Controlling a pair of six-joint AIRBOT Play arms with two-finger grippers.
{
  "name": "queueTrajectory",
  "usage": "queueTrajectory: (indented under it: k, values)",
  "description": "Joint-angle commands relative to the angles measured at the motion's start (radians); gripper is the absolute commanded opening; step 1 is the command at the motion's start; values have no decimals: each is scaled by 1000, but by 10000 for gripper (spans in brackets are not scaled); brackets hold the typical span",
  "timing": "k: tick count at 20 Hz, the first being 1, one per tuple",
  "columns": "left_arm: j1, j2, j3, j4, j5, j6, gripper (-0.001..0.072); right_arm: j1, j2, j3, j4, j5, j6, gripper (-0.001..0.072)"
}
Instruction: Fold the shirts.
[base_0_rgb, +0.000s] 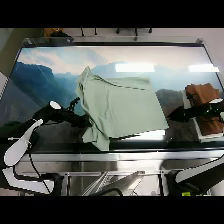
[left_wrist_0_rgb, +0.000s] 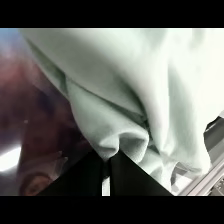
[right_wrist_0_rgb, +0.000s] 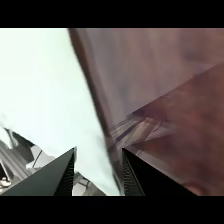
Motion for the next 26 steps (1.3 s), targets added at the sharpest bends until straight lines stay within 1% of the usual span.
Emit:
queueTrajectory:
  k: [1, 2, 3, 4, 5, 6, 8, 10, 12, 13, 15, 16, 19, 22, 24, 26]
  values:
    - [5, -9, 29, -23, -76, 1, 21, 57, -3, -52, -52, -5, 3, 363]
    - [12, -9, 29, -17, -95, 1, 21, 76, -3, -61, -61, 9, 13, 360]
    - [19, -8, 29, -18, -115, 1, 20, 94, -2, -67, -61, 24, 13, 334]
    - [31, -3, 29, -17, -136, 1, 20, 118, 5, -66, -60, 32, 18, 163]
    - [42, 13, 29, -18, -163, 1, 20, 142, 26, -65, -57, 30, 18, 76]
    - [57, 47, 29, -17, -185, 1, 19, 159, 56, -60, -40, 22, 18, 19]
    - [102, 154, 35, -17, -214, -11, 19, 176, 138, -15, 29, 20, 22, 18]
    - [161, 281, 89, -18, -271, -60, 19, 168, 251, 64, 135, 17, 21, 18]
    - [219, 427, 213, -19, -350, -102, 19, 147, 375, 180, 264, -21, 21, 18]
    - [248, 491, 295, -19, -370, -121, 19, 130, 434, 254, 331, -51, 22, 18]
    - [297, 600, 506, -20, -375, -147, 19, 100, 525, 408, 418, -122, 34, 18]
    - [321, 639, 631, -19, -371, -156, 19, 89, 563, 479, 436, -158, 40, 18]
    - [410, 697, 999, -17, -353, -157, 20, 72, 664, 670, 428, -301, 40, 18]
    - [520, 702, 1268, -16, -324, -151, 20, 66, 726, 784, 378, -427, 39, 17]
    - [572, 701, 1309, -18, -314, -126, 20, 66, 735, 801, 348, -432, 40, 17]
    - [576, 702, 1220, -29, -314, -85, 20, 66, 703, 801, 353, -379, 41, 17]
